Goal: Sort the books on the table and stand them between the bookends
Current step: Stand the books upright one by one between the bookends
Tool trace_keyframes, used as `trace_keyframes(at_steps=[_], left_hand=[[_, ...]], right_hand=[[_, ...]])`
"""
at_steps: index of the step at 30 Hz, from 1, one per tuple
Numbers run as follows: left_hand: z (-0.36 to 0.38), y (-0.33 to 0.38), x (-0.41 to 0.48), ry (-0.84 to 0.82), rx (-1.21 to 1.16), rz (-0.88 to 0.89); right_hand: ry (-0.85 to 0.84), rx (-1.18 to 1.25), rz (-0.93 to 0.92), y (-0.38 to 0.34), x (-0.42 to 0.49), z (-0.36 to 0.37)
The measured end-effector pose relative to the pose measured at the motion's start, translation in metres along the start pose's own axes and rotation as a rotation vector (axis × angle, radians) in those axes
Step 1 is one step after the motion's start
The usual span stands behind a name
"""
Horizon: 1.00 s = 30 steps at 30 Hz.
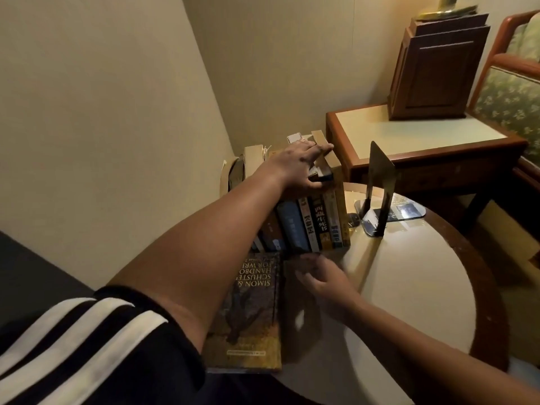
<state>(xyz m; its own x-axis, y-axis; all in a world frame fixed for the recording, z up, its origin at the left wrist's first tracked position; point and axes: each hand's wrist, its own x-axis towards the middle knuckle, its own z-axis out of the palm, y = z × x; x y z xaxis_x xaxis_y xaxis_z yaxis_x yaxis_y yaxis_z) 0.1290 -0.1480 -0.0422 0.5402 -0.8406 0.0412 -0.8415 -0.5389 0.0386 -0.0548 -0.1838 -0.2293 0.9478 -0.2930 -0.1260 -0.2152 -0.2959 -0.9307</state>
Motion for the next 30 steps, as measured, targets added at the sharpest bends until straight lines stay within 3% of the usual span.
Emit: trace_keyframes(at_steps=[6, 13, 21, 30], left_hand=[[0.003, -0.002, -0.001, 0.037, -0.009, 0.004], [0.005, -0.004, -0.002, 0.053, -0.015, 0.005], [0.003, -0.001, -0.005, 0.047, -0.005, -0.001], [0.001, -0.002, -0.002, 0.033, -0.009, -0.002]], right_hand=[[-0.151, -0.142, 0.043, -0.025, 0.011, 0.03], [-0.077, 0.11, 0.07, -0.032, 0.011, 0.036], [-0.113, 0.283, 0.153, -0.031, 0.008, 0.033], [0.096, 0.451, 0.216, -0.019, -0.021, 0.012]])
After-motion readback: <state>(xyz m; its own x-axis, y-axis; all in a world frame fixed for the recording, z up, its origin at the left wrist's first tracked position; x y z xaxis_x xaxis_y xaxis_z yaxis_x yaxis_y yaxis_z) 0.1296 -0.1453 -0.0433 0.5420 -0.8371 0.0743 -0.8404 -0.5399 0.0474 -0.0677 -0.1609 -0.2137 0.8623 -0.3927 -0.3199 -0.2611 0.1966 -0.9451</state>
